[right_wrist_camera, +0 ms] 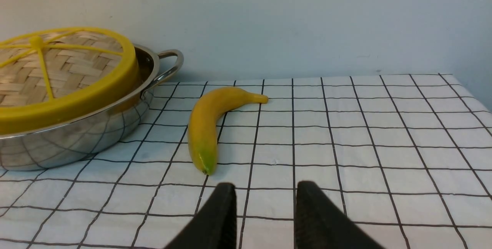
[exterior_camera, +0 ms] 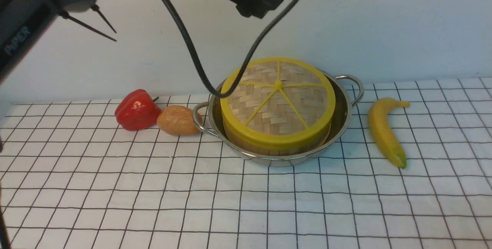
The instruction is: Place the steamer in the pot on the white tablecloth, and put the lid on the steamer.
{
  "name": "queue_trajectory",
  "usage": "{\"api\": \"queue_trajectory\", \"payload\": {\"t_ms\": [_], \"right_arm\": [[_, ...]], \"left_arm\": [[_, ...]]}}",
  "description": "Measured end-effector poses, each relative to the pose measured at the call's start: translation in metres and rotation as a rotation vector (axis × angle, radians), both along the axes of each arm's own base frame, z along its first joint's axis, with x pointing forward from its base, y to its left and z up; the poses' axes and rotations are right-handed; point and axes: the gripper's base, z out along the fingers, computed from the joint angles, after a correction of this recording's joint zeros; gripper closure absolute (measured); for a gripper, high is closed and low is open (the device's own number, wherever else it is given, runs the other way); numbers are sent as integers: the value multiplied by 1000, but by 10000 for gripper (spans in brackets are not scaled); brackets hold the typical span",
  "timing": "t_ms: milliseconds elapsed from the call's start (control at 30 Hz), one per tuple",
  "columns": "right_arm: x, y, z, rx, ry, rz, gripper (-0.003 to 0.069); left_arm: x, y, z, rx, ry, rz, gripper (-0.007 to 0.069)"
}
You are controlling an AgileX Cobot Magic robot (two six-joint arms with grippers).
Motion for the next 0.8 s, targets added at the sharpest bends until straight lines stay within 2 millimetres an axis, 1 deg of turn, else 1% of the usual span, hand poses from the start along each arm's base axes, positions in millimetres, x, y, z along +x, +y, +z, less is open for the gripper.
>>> {"api": "queue_trajectory", "payload": {"t_ms": [133, 167, 200, 233, 500, 667, 733, 767, 800], "right_arm": [[0, 0, 0, 0, 0, 0, 419], [0, 0, 0, 0, 0, 0, 419], [0, 0, 0, 0, 0, 0, 419], [0, 0, 0, 0, 0, 0, 419], [0, 0, 0, 0, 0, 0, 416], [0, 0, 0, 0, 0, 0, 416], [0, 0, 0, 0, 0, 0, 416], [0, 0, 0, 0, 0, 0, 416], [0, 0, 0, 0, 0, 0, 416]], "left_arm": [[-18, 7, 27, -146, 51, 98, 109], [-18, 7, 27, -146, 51, 98, 109], [-22, 9, 34, -192, 66, 127, 109], [-23, 9, 37, -208, 71, 137, 109], [-25, 10, 38, -250, 107, 169, 109], [-32, 22, 45, -258, 140, 202, 109], [-53, 35, 60, -253, 107, 214, 109], [-55, 36, 62, -251, 102, 215, 109], [-64, 42, 67, -246, 83, 220, 109]]}}
